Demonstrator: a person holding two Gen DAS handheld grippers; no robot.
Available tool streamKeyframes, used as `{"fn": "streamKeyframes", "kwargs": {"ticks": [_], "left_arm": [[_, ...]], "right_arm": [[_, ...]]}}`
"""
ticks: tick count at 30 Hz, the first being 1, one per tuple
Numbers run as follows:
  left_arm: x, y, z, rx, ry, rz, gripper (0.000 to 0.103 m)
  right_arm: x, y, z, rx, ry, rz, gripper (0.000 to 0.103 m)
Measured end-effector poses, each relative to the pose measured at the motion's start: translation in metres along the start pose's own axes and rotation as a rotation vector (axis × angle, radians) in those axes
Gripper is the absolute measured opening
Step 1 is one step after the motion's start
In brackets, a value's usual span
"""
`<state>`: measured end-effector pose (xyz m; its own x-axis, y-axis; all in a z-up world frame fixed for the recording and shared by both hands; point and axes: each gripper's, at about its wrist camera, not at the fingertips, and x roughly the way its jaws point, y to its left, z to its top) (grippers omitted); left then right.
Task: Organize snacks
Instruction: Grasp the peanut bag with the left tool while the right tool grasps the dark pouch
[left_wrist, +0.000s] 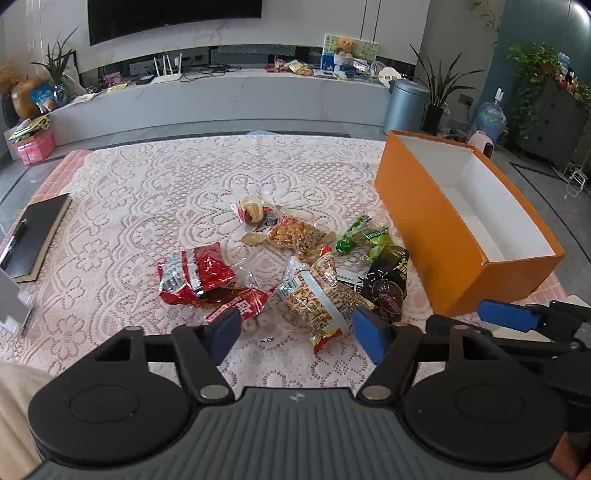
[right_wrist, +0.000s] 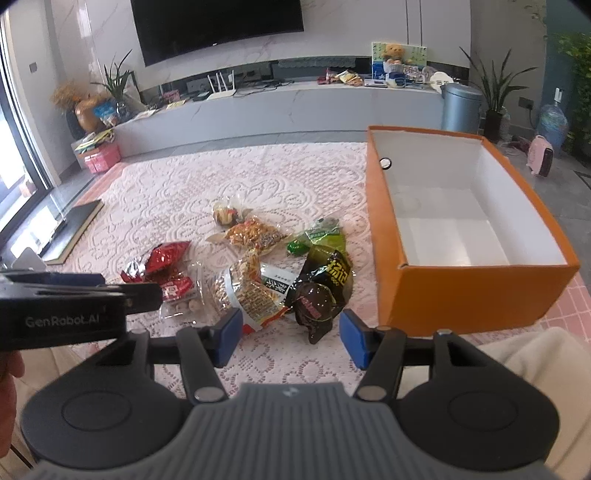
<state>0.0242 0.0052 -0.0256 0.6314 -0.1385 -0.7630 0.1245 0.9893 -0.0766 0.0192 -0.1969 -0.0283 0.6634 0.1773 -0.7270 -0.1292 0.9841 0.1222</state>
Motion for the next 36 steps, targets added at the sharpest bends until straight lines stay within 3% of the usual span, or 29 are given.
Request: {"fn": "streamKeyframes", "kwargs": {"ticks": [3,8,10,12,15,23,28,36], "left_arm": [[0.012,0.003,0.004,-0.034,0.033,-0.034,0.076],[0.038,0.006,0.01,-0.093,0.101,-0.067,0.076],[0.048,0.005,0.012,-0.105,0.117,-0.064,0.075],[0.058,0.005,0.014,-0.128,0.125,-0.061,0.075],[0.069,0.004,0.017,-0.149,0.129,-0.023,0.076],[0.103,0.005,0.027,-0.242,0.18,-0.068,0.076],[0.121,0.006,0.026,-0.265,0.227,-0.051,0.079],[0.141,0.017,0.026,-0.341,0.268,-0.098,0.082]], "right_arm": [[0.015,-0.001,0.001,-0.012,0.019,-0.019,0.057],[0.039,-0.002,0.002,-0.028,0.039,-0.023,0.044],[0.048,-0.002,0.003,-0.023,0.039,-0.033,0.035],[0.06,-0.005,0.005,0.01,0.029,-0.049,0.033],[0.074,-0.01,0.008,0.053,0.012,-0.037,0.033],[0.11,-0.017,0.011,0.092,0.041,-0.063,0.035],[0.124,-0.02,0.013,0.127,0.075,-0.058,0.049],[0.148,-0.021,0.015,0.162,0.119,-0.068,0.053]]}}
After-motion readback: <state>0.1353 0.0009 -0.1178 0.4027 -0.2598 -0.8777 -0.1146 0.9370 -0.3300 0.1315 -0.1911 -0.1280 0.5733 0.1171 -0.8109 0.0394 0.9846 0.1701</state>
